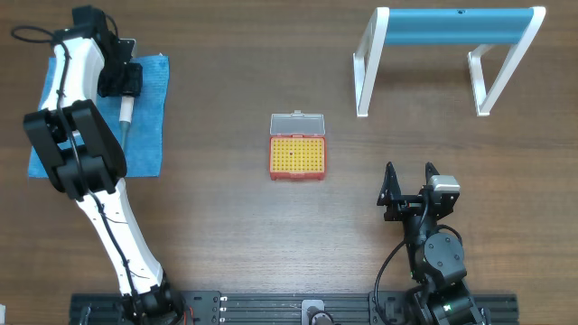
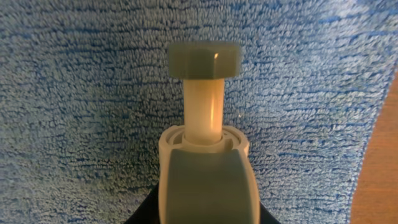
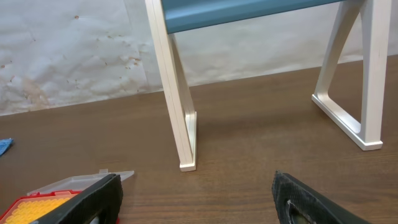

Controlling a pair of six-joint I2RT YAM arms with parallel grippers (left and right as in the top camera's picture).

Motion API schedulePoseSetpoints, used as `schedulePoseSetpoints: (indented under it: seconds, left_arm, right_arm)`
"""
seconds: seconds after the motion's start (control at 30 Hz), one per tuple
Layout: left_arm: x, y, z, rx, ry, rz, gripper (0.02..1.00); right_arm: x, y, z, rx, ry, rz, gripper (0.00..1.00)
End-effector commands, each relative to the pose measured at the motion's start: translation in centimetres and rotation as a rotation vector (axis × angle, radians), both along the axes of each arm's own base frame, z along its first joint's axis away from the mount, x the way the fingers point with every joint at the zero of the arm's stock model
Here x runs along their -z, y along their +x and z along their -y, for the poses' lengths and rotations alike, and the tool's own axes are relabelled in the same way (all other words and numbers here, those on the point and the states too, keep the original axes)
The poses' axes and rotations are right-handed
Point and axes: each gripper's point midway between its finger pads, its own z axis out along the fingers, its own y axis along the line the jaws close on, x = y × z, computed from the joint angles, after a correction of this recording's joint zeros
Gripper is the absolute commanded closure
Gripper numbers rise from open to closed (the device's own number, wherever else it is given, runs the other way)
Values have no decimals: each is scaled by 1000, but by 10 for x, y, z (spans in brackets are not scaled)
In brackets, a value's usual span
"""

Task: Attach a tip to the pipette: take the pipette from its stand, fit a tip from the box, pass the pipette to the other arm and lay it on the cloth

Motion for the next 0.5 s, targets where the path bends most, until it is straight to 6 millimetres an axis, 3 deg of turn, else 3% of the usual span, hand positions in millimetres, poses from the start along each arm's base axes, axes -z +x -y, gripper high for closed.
schedulePoseSetpoints:
  seconds: [0.03, 0.07, 0.13, 0.17, 0.27, 0.33, 0.5]
  left_arm:
    - [-1, 1, -4, -4, 0, 1, 549]
    - [-1, 2, -3, -3, -3, 2, 391]
    - [-1, 2, -1, -1, -14, 5, 211]
    - [-1, 2, -1, -1, -14, 6, 60]
    - [-12, 5, -1, 0, -9, 21, 20]
    - [-35, 13, -4, 0, 3, 61, 20]
    - [-117, 25, -8, 1, 37, 160, 20]
  right_arm:
    - [1, 0, -2, -11, 14, 4, 202]
    - [1, 0, -2, -11, 14, 4, 202]
    - [1, 0, -2, -11, 14, 4, 202]
    - [1, 0, -2, -11, 14, 4, 202]
    - [1, 0, -2, -11, 14, 4, 202]
    - [1, 0, -2, -11, 14, 4, 202]
    - [2, -1, -2, -10, 12, -1, 202]
